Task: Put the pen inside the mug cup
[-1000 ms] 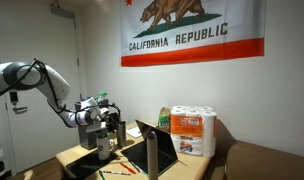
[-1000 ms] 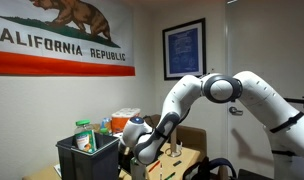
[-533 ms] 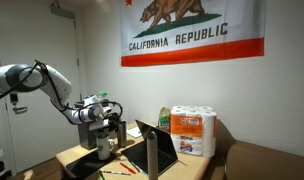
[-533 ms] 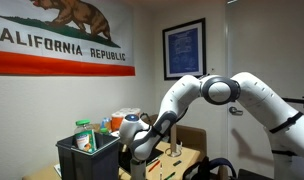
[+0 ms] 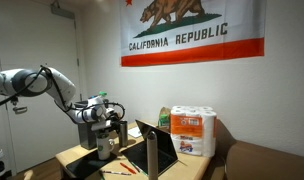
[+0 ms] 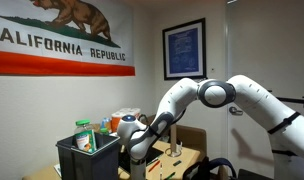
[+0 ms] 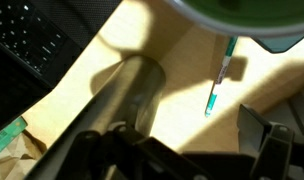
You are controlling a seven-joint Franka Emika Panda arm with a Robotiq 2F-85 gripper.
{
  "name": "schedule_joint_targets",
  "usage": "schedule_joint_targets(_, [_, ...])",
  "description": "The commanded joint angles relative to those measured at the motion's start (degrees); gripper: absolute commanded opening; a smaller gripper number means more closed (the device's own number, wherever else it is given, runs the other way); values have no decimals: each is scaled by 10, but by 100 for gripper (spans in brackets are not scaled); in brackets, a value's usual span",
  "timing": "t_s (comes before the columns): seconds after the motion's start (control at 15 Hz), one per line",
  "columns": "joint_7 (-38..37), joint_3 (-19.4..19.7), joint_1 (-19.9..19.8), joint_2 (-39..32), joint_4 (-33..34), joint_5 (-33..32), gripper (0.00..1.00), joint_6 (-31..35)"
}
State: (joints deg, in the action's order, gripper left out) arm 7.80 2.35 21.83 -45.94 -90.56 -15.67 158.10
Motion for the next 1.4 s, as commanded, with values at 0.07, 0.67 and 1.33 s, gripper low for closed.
schedule_joint_targets(0.07, [21,-35,-26,-27,45,-7,100,-63])
schedule_joint_targets(0.67, [38,-70,-35,-63,98,1,100,-180])
schedule_joint_targets(1.33, [41,-85,-41,-94,121,7,100,-209])
